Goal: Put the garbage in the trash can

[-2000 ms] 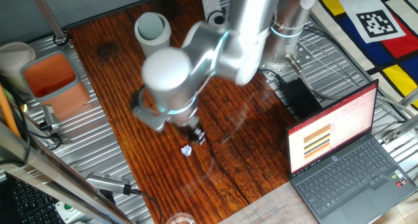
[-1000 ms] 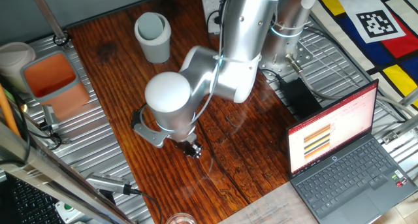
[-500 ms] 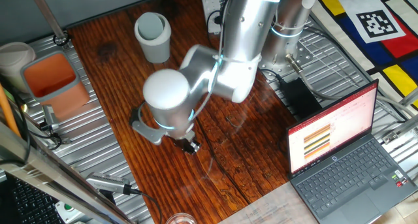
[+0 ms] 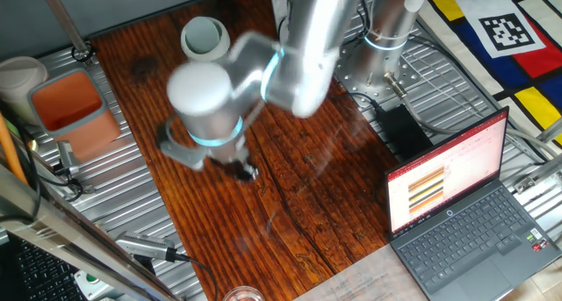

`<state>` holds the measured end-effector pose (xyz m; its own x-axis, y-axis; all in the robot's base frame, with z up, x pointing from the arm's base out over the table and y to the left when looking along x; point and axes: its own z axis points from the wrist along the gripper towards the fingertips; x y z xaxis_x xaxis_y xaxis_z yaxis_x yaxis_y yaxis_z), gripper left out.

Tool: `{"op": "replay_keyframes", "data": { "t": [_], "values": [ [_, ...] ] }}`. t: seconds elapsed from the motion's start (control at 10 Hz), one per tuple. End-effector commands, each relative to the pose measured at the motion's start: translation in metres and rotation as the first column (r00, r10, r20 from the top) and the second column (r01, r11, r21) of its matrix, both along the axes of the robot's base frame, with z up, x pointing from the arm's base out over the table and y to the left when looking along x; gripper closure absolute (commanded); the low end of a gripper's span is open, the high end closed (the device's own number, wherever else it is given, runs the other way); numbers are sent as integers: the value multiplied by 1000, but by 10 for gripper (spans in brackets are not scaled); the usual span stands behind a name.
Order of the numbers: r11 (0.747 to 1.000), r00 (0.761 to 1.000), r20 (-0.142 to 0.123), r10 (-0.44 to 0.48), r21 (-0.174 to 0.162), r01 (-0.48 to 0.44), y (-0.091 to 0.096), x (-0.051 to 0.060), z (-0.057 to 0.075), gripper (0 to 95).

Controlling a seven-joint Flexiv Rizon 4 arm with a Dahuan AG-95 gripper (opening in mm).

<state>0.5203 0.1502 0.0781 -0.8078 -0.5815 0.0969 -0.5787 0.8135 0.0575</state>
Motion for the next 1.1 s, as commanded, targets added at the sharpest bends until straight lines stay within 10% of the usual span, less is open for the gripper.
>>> {"op": "replay_keyframes", "data": {
  "t": [0.1,0.6,0.8,1.1],
  "values": [
    [997,998,-12,69,-21,-69,-43,-21,33,950],
    [997,998,2,70,-40,-70,-45,-24,32,950],
    [988,995,33,-91,-125,95,-45,-24,32,950],
    [972,984,70,-162,-161,172,-45,-24,32,950]
  ]
}}
